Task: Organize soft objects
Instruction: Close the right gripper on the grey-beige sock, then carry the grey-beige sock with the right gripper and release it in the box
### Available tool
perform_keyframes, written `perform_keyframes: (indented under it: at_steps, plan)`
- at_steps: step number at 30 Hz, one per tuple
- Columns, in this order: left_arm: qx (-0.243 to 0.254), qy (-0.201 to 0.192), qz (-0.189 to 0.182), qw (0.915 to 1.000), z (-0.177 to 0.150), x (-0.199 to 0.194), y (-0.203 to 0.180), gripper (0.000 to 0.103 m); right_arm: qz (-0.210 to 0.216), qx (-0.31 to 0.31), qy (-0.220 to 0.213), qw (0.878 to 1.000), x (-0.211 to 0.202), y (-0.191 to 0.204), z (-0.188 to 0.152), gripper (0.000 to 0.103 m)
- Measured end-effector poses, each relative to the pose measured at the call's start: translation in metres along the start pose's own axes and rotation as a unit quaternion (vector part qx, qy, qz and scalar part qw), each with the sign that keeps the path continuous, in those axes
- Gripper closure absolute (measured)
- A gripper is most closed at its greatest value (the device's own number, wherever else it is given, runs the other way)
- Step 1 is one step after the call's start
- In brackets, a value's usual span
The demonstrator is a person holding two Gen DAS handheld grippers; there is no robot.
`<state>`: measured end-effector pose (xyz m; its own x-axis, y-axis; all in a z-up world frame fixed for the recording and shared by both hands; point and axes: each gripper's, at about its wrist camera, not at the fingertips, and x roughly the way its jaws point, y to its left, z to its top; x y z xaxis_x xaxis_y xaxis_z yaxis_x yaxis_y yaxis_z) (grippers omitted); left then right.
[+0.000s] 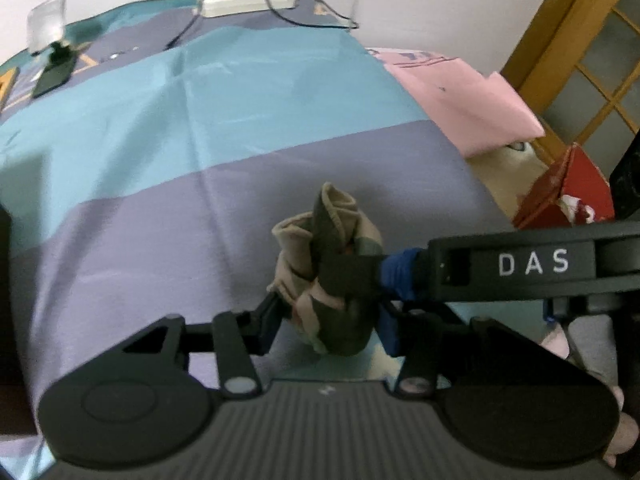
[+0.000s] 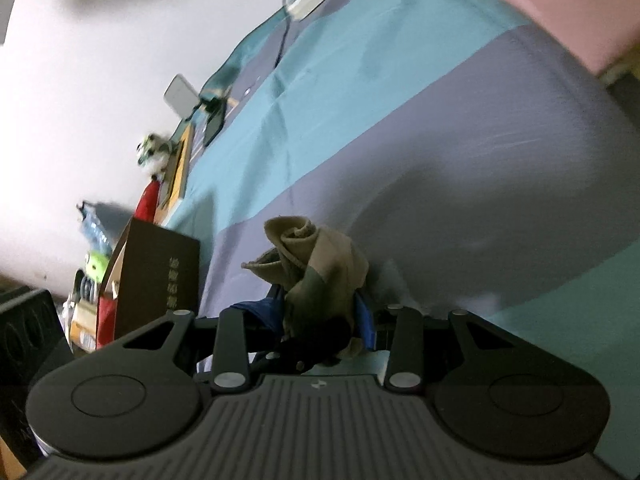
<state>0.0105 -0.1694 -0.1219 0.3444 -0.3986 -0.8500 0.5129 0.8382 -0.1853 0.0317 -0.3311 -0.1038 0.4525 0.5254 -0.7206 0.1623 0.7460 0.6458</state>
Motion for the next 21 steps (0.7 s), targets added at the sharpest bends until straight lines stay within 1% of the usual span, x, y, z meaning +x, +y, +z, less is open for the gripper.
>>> perform_keyframes:
  at_steps: [3,11,17,21]
  plan:
    - [0.003,0.000,0.024,0.9997,-0.004,-0.007,0.006,0.052,0.011,-0.006,0.014,1.000,0.008,0.007,-0.004,0.081]
    - [-0.018,0.010,0.055,0.9983,-0.028,-0.028,0.030,0.052,0.022,-0.048,0.052,0.997,0.027,0.039,-0.026,0.081]
    - [-0.027,0.015,0.076,0.9967,-0.057,-0.048,0.047,0.052,0.025,-0.072,0.082,0.994,0.040,0.062,-0.050,0.081]
    - [-0.039,0.019,0.087,0.9953,-0.082,-0.066,0.066,0.052,0.026,-0.090,0.106,0.990,0.055,0.086,-0.071,0.081]
